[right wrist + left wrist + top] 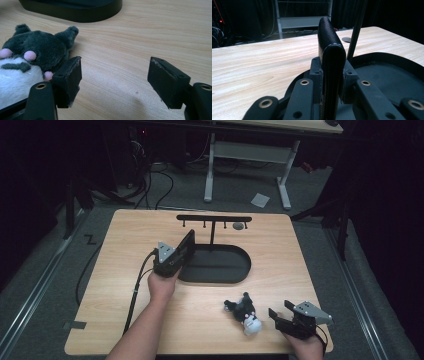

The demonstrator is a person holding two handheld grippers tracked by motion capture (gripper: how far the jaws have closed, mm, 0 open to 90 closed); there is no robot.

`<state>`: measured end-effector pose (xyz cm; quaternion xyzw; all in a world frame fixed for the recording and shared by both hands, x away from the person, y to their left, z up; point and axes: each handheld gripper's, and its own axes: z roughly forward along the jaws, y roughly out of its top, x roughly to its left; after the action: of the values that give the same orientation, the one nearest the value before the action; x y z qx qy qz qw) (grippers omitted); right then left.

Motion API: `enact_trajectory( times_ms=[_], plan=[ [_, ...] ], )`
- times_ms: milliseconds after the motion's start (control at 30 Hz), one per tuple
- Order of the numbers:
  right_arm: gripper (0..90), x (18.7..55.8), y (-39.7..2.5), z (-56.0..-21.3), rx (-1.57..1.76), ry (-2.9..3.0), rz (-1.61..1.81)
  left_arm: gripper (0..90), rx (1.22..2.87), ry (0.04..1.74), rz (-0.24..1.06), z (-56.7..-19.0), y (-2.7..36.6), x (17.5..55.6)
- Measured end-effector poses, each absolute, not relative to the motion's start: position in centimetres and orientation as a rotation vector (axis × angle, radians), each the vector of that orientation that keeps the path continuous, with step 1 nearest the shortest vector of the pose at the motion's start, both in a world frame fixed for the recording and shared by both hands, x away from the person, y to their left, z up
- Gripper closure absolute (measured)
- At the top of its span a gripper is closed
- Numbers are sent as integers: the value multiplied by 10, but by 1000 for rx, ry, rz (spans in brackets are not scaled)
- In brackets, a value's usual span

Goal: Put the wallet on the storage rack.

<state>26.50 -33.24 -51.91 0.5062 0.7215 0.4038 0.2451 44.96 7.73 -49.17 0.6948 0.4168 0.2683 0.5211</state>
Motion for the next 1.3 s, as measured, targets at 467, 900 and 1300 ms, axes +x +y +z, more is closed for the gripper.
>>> enact_trajectory(
  times_ms=[467,900,1300],
  plan=[
    [277,264,-332,-520,1390,1971,1103,716,1731,1011,615,-497,80,448],
    [277,264,-330,-521,1387,1981,1097,673,1731,1011,611,-496,84,445],
    [277,264,-328,-520,1383,1983,1096,650,1691,987,601,-485,95,431]
  ],
)
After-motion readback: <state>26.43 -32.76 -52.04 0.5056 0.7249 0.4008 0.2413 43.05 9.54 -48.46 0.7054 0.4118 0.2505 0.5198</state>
